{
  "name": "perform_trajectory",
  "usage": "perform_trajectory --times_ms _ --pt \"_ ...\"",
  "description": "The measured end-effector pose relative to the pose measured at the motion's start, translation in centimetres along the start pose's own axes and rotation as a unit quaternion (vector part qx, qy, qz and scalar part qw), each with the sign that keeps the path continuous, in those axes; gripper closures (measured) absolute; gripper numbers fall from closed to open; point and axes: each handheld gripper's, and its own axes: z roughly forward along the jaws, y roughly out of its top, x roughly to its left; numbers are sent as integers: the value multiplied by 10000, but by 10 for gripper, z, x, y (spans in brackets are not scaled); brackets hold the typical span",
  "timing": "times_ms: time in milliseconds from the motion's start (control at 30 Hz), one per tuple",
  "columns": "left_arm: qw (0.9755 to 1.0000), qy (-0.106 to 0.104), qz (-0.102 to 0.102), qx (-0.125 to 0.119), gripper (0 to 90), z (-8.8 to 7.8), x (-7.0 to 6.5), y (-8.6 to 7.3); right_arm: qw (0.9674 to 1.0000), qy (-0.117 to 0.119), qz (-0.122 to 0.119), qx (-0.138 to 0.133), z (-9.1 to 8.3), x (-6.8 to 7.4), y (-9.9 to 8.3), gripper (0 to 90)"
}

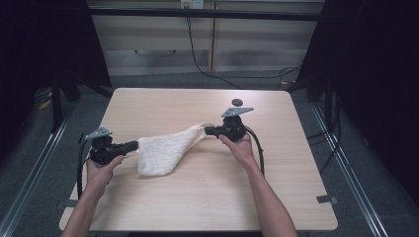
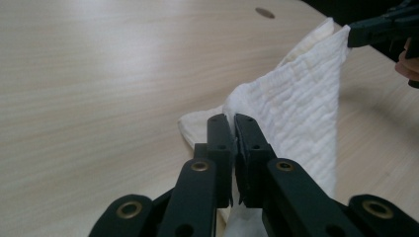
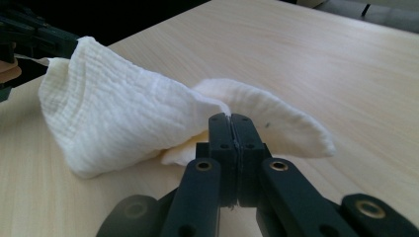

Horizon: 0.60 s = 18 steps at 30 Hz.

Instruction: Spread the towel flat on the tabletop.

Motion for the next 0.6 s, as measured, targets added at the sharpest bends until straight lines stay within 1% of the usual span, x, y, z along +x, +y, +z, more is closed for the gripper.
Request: perform_trajectory --times_ms 33,100,167,400,600 --pt "10000 -24 -9 -41 863 0 -1 1 10000 -11 -33 -33 -5 0 2 893" --pt "10000 -13 84 -14 863 1 -4 4 9999 -38 -83 -104 -14 0 6 894" --pt "9999 -10 122 -34 864 1 -6 9 9998 -69 -99 -176 -23 -1 10 893" --pt "9992 -67 295 -252 864 -5 -15 34 9990 -181 -232 -336 -51 0 24 894" --pt "9983 -115 440 -369 864 -7 -24 51 9982 -247 -347 -430 -69 1 33 894"
